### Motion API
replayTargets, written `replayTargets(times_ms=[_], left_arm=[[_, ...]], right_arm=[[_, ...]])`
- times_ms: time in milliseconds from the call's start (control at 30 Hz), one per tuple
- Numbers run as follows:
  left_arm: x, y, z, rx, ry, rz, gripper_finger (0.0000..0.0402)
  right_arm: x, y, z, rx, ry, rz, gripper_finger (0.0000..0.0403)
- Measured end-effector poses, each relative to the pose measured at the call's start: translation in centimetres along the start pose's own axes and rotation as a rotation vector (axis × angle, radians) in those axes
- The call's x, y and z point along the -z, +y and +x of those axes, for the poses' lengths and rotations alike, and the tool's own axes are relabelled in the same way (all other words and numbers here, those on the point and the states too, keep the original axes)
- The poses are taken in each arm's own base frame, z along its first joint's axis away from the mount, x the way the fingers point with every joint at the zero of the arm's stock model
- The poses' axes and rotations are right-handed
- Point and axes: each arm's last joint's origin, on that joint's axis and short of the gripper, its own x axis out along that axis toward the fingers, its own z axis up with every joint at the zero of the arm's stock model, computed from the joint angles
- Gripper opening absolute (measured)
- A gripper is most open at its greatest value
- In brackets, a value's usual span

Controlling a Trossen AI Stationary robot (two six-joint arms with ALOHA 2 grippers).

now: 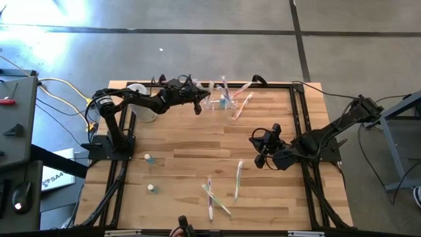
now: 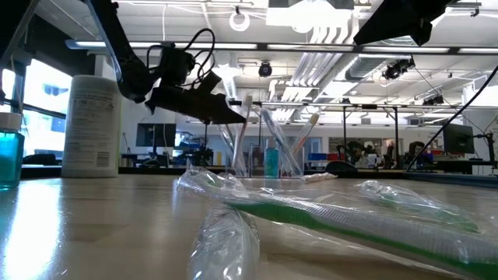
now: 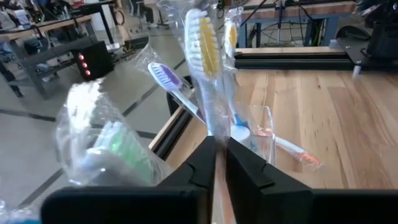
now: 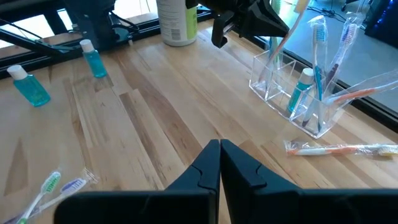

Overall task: Pick & Place toothbrushing station
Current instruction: Put the bottom orange toothbrush into the transparent organizer, then put the top mouthwash into the transparent organizer

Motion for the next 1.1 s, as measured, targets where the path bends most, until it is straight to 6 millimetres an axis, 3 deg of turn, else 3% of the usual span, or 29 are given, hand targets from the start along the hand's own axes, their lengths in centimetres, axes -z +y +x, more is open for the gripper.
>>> replayTargets(times_ms=[533, 733, 900, 1100], left_arm=[[-0.1, 0.0, 0.0, -0.010, -0.007, -0.057, 0.0203], [-1.0, 0.0, -0.3, -0.014, -0.031, -0.041, 0.0214], [-3.0, -0.1, -1.3, -0.021, -0.038, -0.033, 0.0214], [-6.0, -2.4, -2.9, 0.066, 0.094, 0.084, 0.0214]], right_arm=[[0.0, 0.0, 0.0, 0.000, 0.000, -0.001, 0.0004], [0.0, 0.0, 0.0, 0.000, 0.000, -0.001, 0.0004], [0.0, 0.0, 0.0, -0.002, 0.002, -0.001, 0.0003], [0.0, 0.0, 0.0, -0.003, 0.003, -0.009, 0.0004]])
